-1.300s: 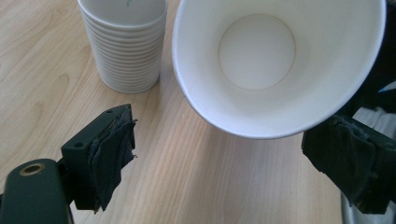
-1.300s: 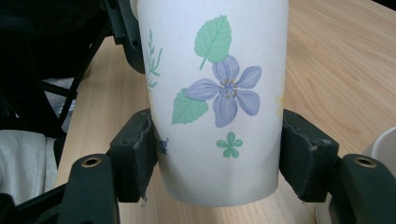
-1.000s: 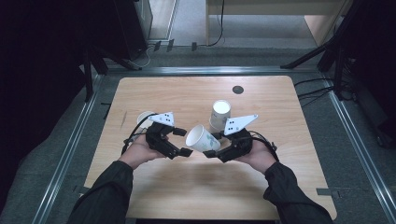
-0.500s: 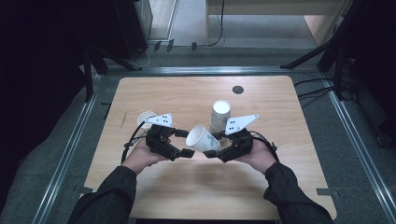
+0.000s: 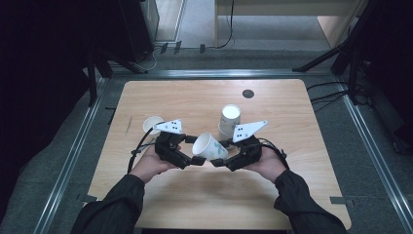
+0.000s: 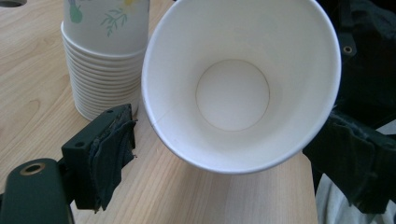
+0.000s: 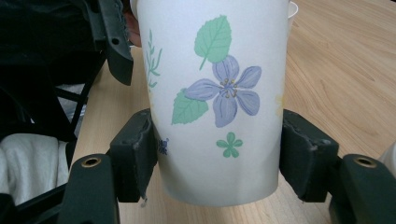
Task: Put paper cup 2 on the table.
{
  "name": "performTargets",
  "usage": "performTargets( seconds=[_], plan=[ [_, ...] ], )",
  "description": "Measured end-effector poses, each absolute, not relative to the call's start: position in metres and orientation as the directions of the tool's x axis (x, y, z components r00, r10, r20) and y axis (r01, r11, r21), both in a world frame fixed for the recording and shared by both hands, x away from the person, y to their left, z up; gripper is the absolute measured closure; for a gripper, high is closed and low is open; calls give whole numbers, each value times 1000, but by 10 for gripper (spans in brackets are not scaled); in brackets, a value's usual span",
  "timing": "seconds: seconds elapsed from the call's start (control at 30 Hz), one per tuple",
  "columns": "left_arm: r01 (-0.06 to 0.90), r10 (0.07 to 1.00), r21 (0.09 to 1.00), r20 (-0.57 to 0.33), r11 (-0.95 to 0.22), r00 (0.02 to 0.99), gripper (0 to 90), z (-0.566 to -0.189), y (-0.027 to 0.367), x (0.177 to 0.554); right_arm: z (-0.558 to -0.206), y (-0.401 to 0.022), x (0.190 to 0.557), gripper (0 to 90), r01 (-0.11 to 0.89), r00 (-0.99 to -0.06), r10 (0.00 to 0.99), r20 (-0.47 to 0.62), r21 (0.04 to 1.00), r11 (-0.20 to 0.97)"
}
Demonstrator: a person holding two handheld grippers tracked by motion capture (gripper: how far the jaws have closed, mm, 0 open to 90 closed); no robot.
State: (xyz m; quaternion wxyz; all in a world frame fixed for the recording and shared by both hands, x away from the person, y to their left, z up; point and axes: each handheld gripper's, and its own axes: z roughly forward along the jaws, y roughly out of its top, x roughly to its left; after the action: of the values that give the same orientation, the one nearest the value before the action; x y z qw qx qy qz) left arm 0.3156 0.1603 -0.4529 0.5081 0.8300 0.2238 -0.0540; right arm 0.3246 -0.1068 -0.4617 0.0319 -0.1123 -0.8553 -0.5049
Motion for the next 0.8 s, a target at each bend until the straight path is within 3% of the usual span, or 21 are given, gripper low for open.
performTargets(
  seconds=[0.8],
  plan=[
    [426, 300, 836, -331, -347, 895, 204, -455, 159, 317, -470, -99, 325, 345, 249, -968, 144, 205, 845, 473]
  ],
)
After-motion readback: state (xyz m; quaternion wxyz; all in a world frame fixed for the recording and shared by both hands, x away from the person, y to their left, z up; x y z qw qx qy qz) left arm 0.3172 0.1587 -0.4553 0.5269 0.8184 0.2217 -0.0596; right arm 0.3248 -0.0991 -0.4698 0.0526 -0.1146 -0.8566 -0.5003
